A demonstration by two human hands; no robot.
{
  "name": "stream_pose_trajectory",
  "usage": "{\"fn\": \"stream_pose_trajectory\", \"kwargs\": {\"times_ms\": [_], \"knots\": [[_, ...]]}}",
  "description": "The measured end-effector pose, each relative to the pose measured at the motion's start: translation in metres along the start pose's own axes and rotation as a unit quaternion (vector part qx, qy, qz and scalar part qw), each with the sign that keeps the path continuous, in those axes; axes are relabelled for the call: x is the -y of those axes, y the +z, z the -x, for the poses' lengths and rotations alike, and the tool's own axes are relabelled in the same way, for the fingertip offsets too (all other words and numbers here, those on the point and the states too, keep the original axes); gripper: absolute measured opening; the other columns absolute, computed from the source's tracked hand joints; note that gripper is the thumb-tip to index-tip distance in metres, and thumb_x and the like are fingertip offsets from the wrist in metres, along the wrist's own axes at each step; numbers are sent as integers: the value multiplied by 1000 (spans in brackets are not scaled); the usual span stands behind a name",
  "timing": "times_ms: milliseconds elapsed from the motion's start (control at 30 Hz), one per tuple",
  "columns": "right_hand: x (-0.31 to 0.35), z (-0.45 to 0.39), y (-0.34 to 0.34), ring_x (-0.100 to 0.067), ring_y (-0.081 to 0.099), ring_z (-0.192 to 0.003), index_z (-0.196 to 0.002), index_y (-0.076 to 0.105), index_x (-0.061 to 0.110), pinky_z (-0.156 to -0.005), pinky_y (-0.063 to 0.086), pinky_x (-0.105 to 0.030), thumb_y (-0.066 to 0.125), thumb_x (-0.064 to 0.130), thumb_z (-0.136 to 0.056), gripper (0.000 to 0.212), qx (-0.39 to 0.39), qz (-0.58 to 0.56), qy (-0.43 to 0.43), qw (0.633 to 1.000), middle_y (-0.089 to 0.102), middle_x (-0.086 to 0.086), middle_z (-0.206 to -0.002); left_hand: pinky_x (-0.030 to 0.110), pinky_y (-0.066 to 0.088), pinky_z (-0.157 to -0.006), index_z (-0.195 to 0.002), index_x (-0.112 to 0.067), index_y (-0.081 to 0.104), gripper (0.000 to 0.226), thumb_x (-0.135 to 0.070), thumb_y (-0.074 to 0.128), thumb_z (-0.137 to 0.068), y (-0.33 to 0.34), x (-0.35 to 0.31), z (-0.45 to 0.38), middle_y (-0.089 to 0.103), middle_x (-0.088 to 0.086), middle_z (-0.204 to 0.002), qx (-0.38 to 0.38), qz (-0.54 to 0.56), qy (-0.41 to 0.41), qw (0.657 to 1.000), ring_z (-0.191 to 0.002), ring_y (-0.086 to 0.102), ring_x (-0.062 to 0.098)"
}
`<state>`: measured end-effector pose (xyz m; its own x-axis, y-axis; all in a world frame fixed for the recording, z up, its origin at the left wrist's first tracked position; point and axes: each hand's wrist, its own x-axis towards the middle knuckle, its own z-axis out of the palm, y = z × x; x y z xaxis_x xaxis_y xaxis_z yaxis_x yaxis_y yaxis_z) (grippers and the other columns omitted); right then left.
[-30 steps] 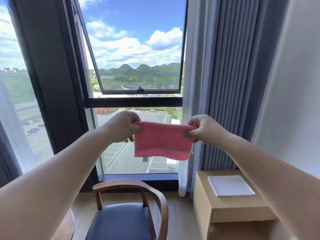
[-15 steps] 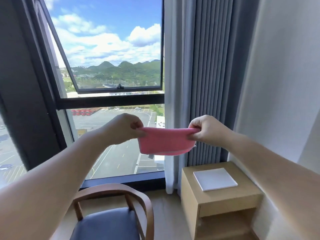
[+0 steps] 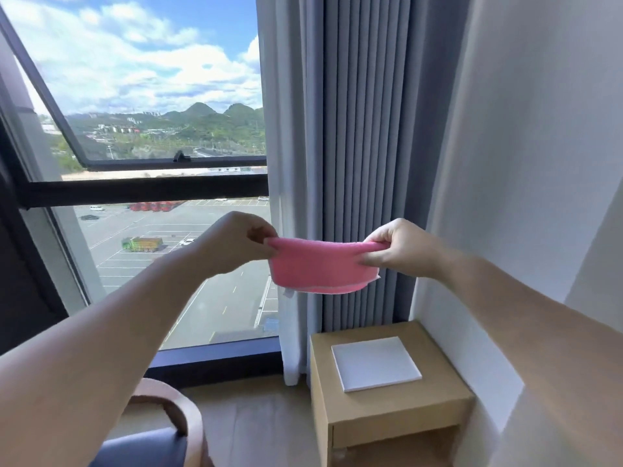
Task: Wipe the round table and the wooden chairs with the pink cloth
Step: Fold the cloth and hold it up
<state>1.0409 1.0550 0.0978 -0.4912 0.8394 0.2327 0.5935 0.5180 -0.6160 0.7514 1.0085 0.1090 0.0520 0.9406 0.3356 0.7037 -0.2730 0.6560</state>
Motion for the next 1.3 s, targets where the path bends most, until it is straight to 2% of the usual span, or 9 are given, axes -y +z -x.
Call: {"fn": "stream_pose_trajectory", "kwargs": {"times_ms": [133, 233, 433, 667, 833, 933, 1033, 1133, 1300], "knots": [[-49, -21, -35, -21, 68, -94, -88, 76, 36, -89, 53, -33, 59, 70, -77, 40, 26, -23, 11, 999, 72, -11, -97, 31, 43, -59, -78, -20, 73, 11, -12, 79, -73, 38, -17, -48, 66, 0, -69, -12, 19, 2, 1000, -61, 51, 13], [-78, -43, -50, -1, 68, -88, -89, 76, 34, -87, 48, -25, 62, 54, -85, 25, 26, -45, 8, 999, 74, 12, -89, 31, 41, -59, -77, -23, 74, 9, -25, 81, -72, 53, -19, -83, 68, 0, -69, 0, 25, 4, 1000, -62, 51, 14], [-123, -103, -61, 2, 67, -75, -76, 75, 28, -63, 45, -6, 75, 29, -82, 6, -59, -54, 10, 997, 73, 12, -77, 38, 46, -67, -74, -19, 74, 9, -24, 81, -73, 73, 3, -159, 71, 10, -77, 5, 36, 13, 999, -67, 57, 20], [-170, -173, -65, 6, 53, -53, -67, 63, 20, -50, 41, -10, 81, 23, -74, 20, -104, -16, 69, 992, 61, 13, -60, 27, 58, -71, -78, -13, 67, 12, -3, 69, -84, 106, 40, -266, 66, 4, -80, 19, 109, 33, 993, -66, 68, 16], [-206, -206, -58, -3, 52, -57, -70, 62, 17, -55, 42, -18, 79, 12, -73, 18, -124, 15, 97, 987, 60, 7, -65, 32, 52, -78, -84, -15, 69, 14, -3, 63, -86, 145, 68, -318, 67, -2, -82, 23, 72, 57, 995, -75, 61, 15], [-231, -223, -56, -6, 57, -62, -74, 66, 16, -59, 45, -22, 77, 6, -73, 15, -116, 22, 106, 987, 65, 4, -70, 20, 48, -71, -81, -24, 69, 18, -6, 67, -84, 167, 86, -342, 67, -9, -77, 47, 59, 60, 995, -69, 59, 4], [-265, -239, -54, -8, 58, -63, -75, 68, 14, -60, 48, -25, 77, 6, -74, 11, -118, 20, 116, 986, 67, 1, -71, 14, 43, -65, -88, -27, 69, 22, -11, 77, -77, 190, 105, -365, 60, -16, -70, 64, 59, 37, 996, -61, 54, -1], [-304, -257, -47, -2, 59, -61, -73, 69, 17, -58, 49, -15, 81, 16, -75, 11, -118, -2, 121, 986, 68, 5, -70, 13, 43, -66, -96, -21, 69, 25, -7, 75, -77, 224, 128, -381, 58, -14, -73, 56, 45, -2, 997, -63, 53, 2], [-376, -287, -26, 1, 62, -66, -75, 71, 21, -61, 45, -15, 80, 15, -76, 11, -69, -24, 127, 989, 68, 9, -72, 9, 39, -60, -85, -22, 67, 16, -10, 76, -78, 286, 156, -399, 60, -13, -74, 20, 24, -74, 997, -63, 53, -2]]}}
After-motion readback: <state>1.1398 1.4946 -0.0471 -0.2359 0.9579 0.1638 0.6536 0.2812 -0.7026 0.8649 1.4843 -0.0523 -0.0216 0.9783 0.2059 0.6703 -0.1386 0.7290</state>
